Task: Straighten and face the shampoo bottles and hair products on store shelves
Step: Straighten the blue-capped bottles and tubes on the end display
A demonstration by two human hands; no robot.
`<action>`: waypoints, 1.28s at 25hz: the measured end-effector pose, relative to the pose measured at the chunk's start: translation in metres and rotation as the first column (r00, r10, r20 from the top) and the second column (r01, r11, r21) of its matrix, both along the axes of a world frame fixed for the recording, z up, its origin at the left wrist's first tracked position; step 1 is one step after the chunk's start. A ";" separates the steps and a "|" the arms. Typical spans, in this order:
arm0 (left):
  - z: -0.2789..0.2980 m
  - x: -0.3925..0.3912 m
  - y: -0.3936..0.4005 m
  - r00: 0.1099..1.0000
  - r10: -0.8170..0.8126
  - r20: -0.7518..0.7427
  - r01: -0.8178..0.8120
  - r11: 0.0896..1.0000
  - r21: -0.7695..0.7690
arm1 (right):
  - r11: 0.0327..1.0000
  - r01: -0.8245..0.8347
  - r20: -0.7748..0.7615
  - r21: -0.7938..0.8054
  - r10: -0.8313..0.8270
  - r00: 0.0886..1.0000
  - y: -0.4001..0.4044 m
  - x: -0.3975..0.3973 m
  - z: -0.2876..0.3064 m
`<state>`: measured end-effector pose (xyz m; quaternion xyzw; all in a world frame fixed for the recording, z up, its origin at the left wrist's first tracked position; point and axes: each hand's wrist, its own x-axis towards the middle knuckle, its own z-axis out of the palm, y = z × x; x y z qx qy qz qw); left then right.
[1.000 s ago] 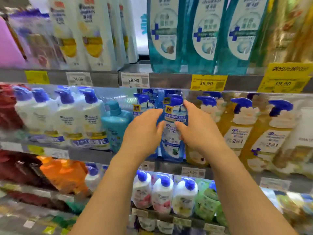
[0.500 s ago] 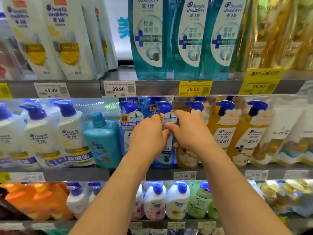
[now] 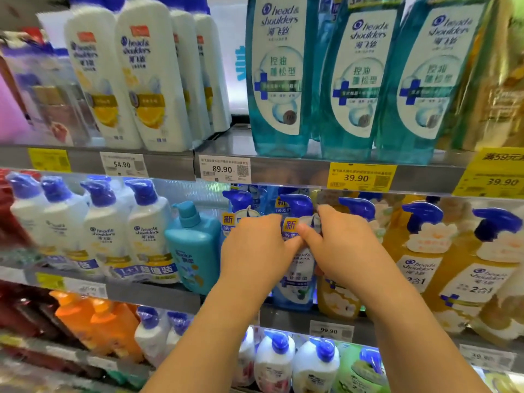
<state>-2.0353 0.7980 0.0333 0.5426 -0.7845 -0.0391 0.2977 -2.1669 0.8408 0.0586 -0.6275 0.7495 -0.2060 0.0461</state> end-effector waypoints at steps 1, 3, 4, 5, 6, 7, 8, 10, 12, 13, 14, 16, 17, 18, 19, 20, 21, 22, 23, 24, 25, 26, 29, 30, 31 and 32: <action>0.004 0.005 0.000 0.999 0.003 -0.040 -0.004 1.000 -0.012 | 1.000 -0.005 0.019 -0.028 0.006 1.000 0.002 0.000 0.004; 0.008 0.019 0.002 0.989 0.028 -0.143 -0.031 0.999 -0.021 | 0.994 0.001 0.032 -0.110 0.003 0.999 0.008 -0.003 0.014; 0.009 0.029 0.003 0.980 0.066 -0.189 -0.074 0.997 -0.037 | 0.982 -0.003 0.038 -0.190 0.011 0.999 0.012 -0.003 0.018; 0.009 0.040 0.003 0.969 0.114 -0.219 -0.130 0.990 -0.060 | 0.954 -0.017 0.061 -0.298 0.037 0.997 0.016 -0.002 0.021; 0.008 0.050 0.002 0.961 0.159 -0.228 -0.182 0.980 -0.083 | 0.918 -0.032 0.102 -0.396 0.078 0.992 0.019 0.000 0.024; 0.006 0.058 0.001 0.955 0.192 -0.224 -0.219 0.970 -0.101 | 0.890 -0.051 0.144 -0.453 0.129 0.981 0.020 0.005 0.026; 0.004 0.065 0.000 0.954 0.213 -0.212 -0.241 0.964 -0.115 | 0.886 -0.080 0.176 -0.458 0.178 0.968 0.019 0.011 0.026; -0.002 0.074 -0.002 0.960 0.213 -0.183 -0.238 0.963 -0.127 | 0.913 -0.159 0.204 -0.375 0.249 0.947 0.013 0.025 0.020; -0.008 0.084 -0.005 0.960 0.207 -0.187 -0.232 0.965 -0.126 | 0.929 -0.246 0.193 -0.275 0.304 0.933 0.005 0.040 0.012; -0.011 0.092 -0.008 0.958 0.212 -0.195 -0.239 0.963 -0.126 | 0.929 -0.278 0.188 -0.244 0.327 0.926 0.000 0.049 0.009; -0.013 0.102 -0.012 0.954 0.221 -0.201 -0.249 0.960 -0.127 | 0.926 -0.302 0.189 -0.228 0.346 0.919 -0.004 0.056 0.006; -0.018 0.123 -0.020 0.950 0.244 -0.195 -0.268 0.957 -0.113 | 0.919 -0.326 0.184 -0.222 0.368 0.912 -0.014 0.073 -0.001; -0.021 0.135 -0.024 0.950 0.249 -0.188 -0.270 0.958 -0.097 | 0.920 -0.323 0.175 -0.220 0.363 0.915 -0.019 0.084 -0.005; -0.022 0.147 -0.028 0.953 0.244 -0.180 -0.262 0.961 -0.084 | 0.924 -0.313 0.163 -0.217 0.351 0.922 -0.023 0.096 -0.008; -0.024 0.158 -0.033 0.961 0.224 -0.161 -0.239 0.968 -0.077 | 0.930 -0.299 0.154 -0.214 0.335 0.930 -0.028 0.109 -0.012; -0.026 0.167 -0.036 0.974 0.190 -0.127 -0.200 0.977 -0.073 | 0.934 -0.282 0.152 -0.217 0.318 0.936 -0.031 0.124 -0.015; -0.028 0.177 -0.041 0.986 0.143 -0.087 -0.149 0.986 -0.068 | 0.938 -0.262 0.158 -0.229 0.301 0.940 -0.036 0.139 -0.019; -0.030 0.187 -0.045 0.994 0.095 -0.056 -0.098 0.993 -0.068 | 0.940 -0.240 0.171 -0.242 0.285 0.943 -0.041 0.155 -0.021; -0.030 0.198 -0.048 0.997 0.062 -0.051 -0.066 0.995 -0.077 | 0.943 -0.220 0.188 -0.250 0.270 0.944 -0.046 0.170 -0.024; -0.028 0.211 -0.052 0.996 0.049 -0.076 -0.056 0.994 -0.096 | 0.946 -0.204 0.205 -0.252 0.258 0.944 -0.051 0.184 -0.025; -0.026 0.229 -0.058 0.991 0.049 -0.122 -0.064 0.990 -0.124 | 0.950 -0.184 0.218 -0.252 0.241 0.946 -0.057 0.200 -0.025; -0.024 0.248 -0.065 0.983 0.059 -0.172 -0.087 0.983 -0.159 | 0.953 -0.162 0.230 -0.255 0.222 0.948 -0.063 0.214 -0.025; -0.024 0.305 -0.093 0.965 0.089 -0.248 -0.150 0.959 -0.240 | 0.953 -0.057 0.277 -0.298 0.143 0.950 -0.084 0.249 -0.026; -0.024 0.320 -0.102 0.969 0.091 -0.231 -0.142 0.966 -0.216 | 0.954 -0.011 0.302 -0.301 0.107 0.947 -0.089 0.257 -0.025; -0.024 0.328 -0.110 0.977 0.089 -0.194 -0.122 0.979 -0.164 | 0.959 0.022 0.330 -0.283 0.076 0.941 -0.095 0.263 -0.023; -0.025 0.334 -0.117 0.986 0.079 -0.150 -0.095 0.991 -0.097 | 0.968 0.043 0.354 -0.249 0.050 0.934 -0.101 0.268 -0.022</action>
